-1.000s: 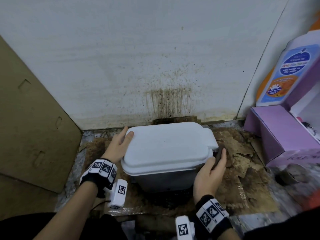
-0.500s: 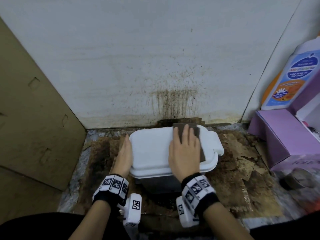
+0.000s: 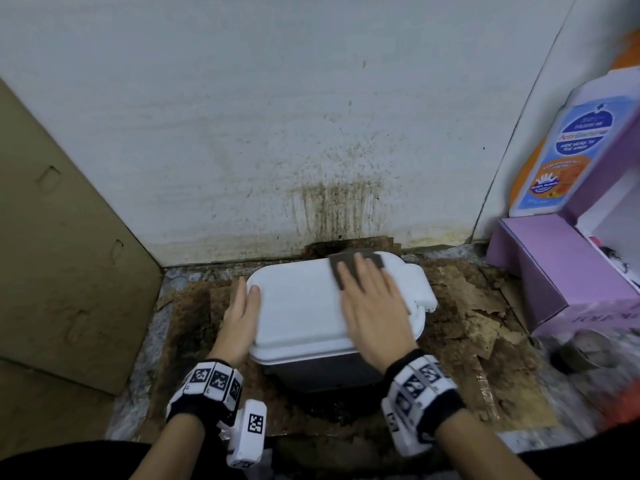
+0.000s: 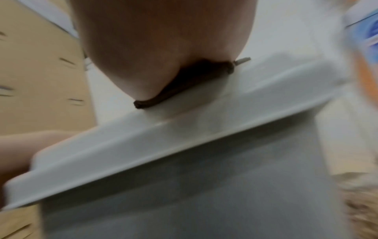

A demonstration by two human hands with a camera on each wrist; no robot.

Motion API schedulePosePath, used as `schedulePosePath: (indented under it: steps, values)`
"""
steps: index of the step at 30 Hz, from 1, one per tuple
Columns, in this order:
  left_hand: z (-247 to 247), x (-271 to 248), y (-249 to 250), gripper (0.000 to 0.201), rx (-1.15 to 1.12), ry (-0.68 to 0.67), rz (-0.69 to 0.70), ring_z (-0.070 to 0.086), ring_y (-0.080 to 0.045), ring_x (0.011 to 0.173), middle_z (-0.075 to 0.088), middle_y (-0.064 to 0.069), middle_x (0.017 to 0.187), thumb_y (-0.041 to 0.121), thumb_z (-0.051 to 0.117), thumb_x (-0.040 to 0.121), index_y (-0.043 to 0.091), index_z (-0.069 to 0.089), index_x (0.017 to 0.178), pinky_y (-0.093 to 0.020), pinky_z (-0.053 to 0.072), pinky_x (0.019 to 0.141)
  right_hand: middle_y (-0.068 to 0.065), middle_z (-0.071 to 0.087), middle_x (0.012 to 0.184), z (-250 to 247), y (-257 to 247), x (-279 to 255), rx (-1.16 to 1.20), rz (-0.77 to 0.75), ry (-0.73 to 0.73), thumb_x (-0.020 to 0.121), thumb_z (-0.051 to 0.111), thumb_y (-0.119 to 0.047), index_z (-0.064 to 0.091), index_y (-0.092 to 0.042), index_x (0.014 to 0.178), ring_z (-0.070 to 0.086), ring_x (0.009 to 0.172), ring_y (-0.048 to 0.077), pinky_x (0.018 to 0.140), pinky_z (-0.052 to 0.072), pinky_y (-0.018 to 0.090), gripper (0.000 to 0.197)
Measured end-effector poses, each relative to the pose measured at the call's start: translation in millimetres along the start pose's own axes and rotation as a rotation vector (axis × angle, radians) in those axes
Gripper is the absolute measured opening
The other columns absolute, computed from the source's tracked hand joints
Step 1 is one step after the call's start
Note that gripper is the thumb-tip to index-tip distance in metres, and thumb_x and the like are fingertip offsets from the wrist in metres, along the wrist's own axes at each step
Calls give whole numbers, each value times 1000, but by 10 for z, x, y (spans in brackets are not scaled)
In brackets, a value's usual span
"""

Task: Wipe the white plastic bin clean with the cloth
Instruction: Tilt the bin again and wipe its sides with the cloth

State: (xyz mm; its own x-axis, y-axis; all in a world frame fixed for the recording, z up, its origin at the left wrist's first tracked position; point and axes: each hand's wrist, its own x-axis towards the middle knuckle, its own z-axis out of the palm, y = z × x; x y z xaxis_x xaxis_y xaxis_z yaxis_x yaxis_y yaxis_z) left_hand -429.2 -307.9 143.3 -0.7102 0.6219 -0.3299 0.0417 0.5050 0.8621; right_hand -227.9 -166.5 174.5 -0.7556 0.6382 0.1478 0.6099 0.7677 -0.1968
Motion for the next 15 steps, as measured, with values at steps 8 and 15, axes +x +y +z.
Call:
schedulePosePath:
  steps: [8, 15]
  values:
    - [67, -180, 261, 67, 530, 223, 140, 12, -25, 154, 17, 4, 170, 59, 24, 104, 27, 17, 162, -50, 10, 122, 0, 31, 161, -50, 677, -77, 702, 534, 107, 103, 33, -51, 24, -33, 157, 30, 146, 23, 119, 27, 44, 58]
    - [530, -411, 710, 54, 663, 149, 551, 11, -17, 156, 22, 5, 168, 45, 36, 106, 25, 31, 157, -37, 9, 126, -13, 56, 141, -67, 677, -113, 1304, 667, 257, 100, 49, -34, 54, -38, 140, 52, 130, 11, 111, 43, 41, 41]
